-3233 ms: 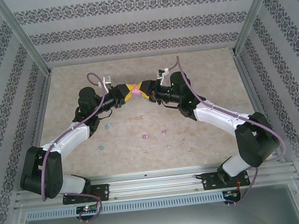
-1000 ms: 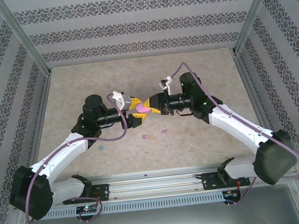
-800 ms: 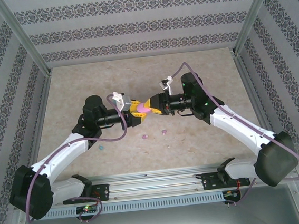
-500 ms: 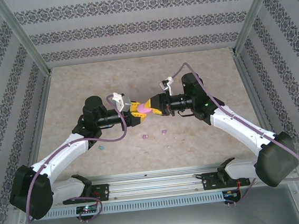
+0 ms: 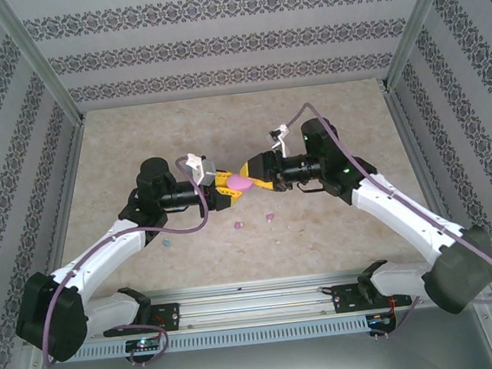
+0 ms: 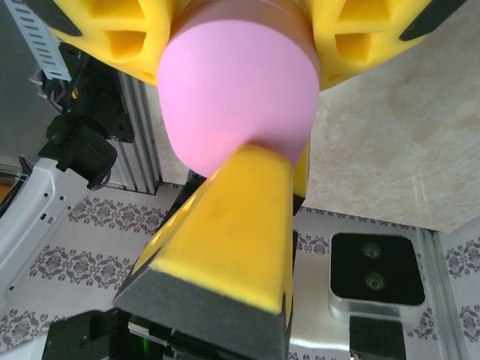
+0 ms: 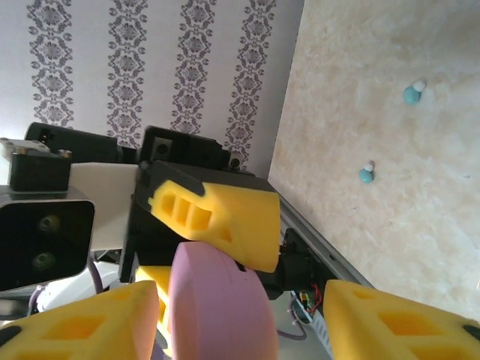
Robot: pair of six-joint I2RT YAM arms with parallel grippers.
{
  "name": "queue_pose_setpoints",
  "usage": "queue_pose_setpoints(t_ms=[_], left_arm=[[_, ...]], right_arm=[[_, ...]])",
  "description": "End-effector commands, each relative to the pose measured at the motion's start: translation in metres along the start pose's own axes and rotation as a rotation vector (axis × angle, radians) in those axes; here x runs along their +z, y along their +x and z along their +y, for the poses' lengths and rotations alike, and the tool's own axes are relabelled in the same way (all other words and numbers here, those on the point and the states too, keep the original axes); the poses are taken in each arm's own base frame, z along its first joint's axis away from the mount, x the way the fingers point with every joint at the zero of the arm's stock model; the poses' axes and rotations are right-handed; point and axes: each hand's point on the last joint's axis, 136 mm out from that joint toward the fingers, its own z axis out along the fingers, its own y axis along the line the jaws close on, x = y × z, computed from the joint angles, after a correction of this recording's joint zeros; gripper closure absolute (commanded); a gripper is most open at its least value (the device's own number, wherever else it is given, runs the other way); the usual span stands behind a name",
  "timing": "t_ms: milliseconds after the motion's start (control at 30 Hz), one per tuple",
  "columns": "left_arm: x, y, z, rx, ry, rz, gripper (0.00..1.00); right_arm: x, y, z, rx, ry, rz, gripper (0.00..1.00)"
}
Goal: Insert the wireless bluetooth earbuds into the charging case
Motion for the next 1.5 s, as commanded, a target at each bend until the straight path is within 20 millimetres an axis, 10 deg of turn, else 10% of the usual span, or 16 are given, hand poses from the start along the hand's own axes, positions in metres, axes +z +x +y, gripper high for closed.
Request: queue_pose_setpoints(t_ms=[0, 233, 600, 967, 1467], left_arm=[[-0.005, -0.023, -0.015, 0.014, 0.081, -0.017, 0.89], [-0.008, -0.026, -0.023, -0.042, 0.152, 0.023, 0.9], [-0.008, -0.025, -0.017, -0.088, 0.186, 0.047, 0.89], [-0.006, -0.024, -0.014, -0.096, 0.194, 0.055, 0.9], [-0.008, -0.025, -0.017, -0.044, 0.187, 0.035, 0.89]], right_arm=[[-0.031, -0.004, 0.031, -0.245, 0.039, -0.091, 0.34], [-0.047, 0.008, 0.037, -0.572, 0.188, -0.053, 0.33], [-0.006, 0.023, 0.017, -0.882, 0.254, 0.186, 0.28], [0.009, 0.013, 0.015, -0.887, 0.222, 0.209, 0.63], [0.003, -0.01, 0.02, -0.6, 0.063, 0.101, 0.63]])
